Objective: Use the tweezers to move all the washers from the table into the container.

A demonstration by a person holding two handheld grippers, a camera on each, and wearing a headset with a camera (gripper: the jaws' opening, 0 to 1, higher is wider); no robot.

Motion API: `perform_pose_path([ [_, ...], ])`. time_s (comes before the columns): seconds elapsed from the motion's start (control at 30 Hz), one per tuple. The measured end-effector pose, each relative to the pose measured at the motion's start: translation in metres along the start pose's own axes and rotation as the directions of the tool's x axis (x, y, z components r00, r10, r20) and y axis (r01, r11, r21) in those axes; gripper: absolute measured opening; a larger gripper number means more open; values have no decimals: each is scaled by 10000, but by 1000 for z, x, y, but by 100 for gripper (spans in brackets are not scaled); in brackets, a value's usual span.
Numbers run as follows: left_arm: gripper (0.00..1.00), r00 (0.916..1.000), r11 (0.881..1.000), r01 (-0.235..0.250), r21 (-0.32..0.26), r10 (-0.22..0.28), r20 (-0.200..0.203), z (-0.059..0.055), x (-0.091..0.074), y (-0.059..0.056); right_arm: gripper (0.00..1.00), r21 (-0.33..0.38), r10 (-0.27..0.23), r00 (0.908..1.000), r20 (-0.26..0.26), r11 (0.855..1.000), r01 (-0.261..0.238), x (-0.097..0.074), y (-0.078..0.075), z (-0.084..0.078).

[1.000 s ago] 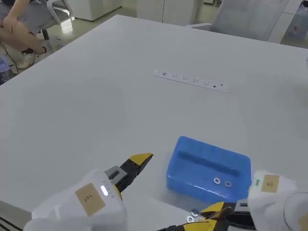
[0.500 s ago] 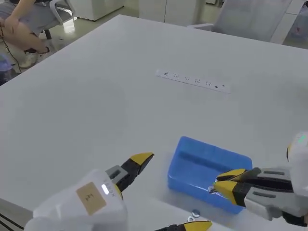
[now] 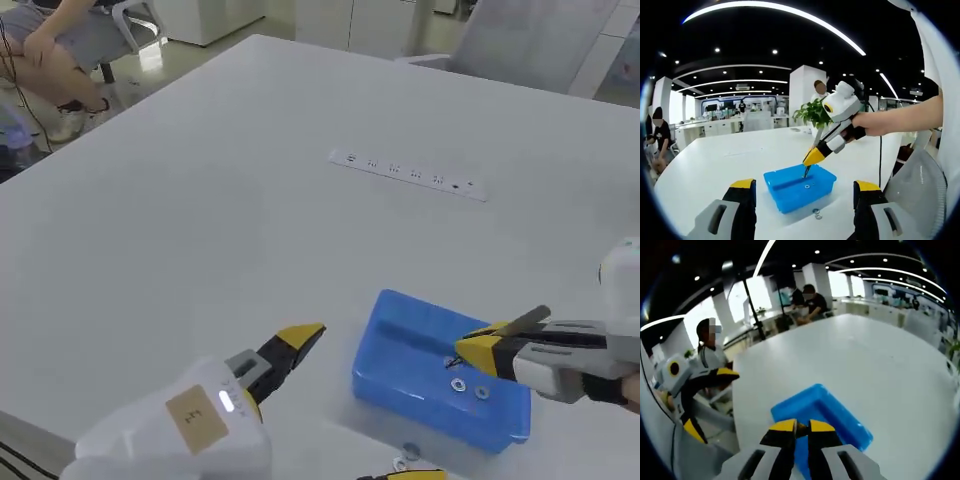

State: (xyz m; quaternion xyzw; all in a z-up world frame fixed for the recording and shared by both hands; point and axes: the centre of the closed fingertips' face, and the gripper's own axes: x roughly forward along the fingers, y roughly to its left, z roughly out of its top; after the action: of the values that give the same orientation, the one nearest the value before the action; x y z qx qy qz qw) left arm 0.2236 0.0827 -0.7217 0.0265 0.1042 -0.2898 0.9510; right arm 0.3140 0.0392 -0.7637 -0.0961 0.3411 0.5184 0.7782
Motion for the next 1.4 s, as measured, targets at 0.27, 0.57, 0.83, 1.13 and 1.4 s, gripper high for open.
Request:
perform_pose_path([
  [0.27,81,10000,10000,5,-13,-5,-21,-1,0,0,5,226,92,9974,-720,9997,-76,16,-11,-8],
  [0.57,81,10000,10000,-9,-45,9,-49,-1,0,1,5,623,252,9885,-1494,9979,-160,34,-27,-23],
  [0.83,80,10000,10000,-17,-36,17,-44,-1,0,0,5,681,272,9838,-1772,9976,-153,42,-28,-28],
  [1.13,80,10000,10000,-32,-38,31,-62,-2,0,1,5,381,81,9764,-2160,9993,1,45,-30,-35],
  [1.4,80,10000,10000,-25,-22,24,-80,-2,0,0,5,24,-41,9739,-2268,10000,48,47,-26,-39],
])
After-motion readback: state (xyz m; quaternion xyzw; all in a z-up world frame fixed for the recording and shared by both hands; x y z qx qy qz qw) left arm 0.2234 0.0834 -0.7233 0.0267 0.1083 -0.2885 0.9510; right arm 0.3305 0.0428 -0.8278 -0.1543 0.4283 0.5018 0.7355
